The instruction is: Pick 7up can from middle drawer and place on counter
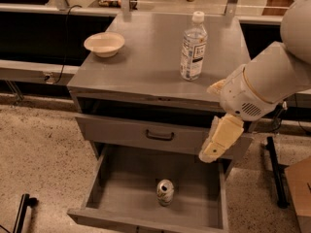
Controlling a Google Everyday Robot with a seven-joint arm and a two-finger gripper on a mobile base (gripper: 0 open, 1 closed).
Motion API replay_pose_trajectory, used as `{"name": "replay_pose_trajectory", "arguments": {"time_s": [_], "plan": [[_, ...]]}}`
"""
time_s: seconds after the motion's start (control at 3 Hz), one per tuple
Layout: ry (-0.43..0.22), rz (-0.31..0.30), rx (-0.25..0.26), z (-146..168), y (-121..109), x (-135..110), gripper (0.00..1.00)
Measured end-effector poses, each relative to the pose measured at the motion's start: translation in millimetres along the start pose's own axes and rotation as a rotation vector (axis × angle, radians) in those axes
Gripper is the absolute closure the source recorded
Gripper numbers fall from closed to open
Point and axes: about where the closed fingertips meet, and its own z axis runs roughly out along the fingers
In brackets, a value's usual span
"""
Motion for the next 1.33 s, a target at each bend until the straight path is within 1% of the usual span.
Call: {"name": "replay_pose_trajectory", "arguments": {"time_s": [0.33, 0.67, 1.0, 1.33], "plan": [[-0.093, -0.009, -0.039, 31.1, 16.1, -15.2, 0.00], [-0.250, 0.021, -0.131, 106.4, 62.2, -14.2, 0.00], [-0.326, 0.049, -0.139, 129.4, 88.1, -13.2, 0.00], [-0.326, 0.049, -0.138, 129.1, 88.2, -13.5, 0.00]]}}
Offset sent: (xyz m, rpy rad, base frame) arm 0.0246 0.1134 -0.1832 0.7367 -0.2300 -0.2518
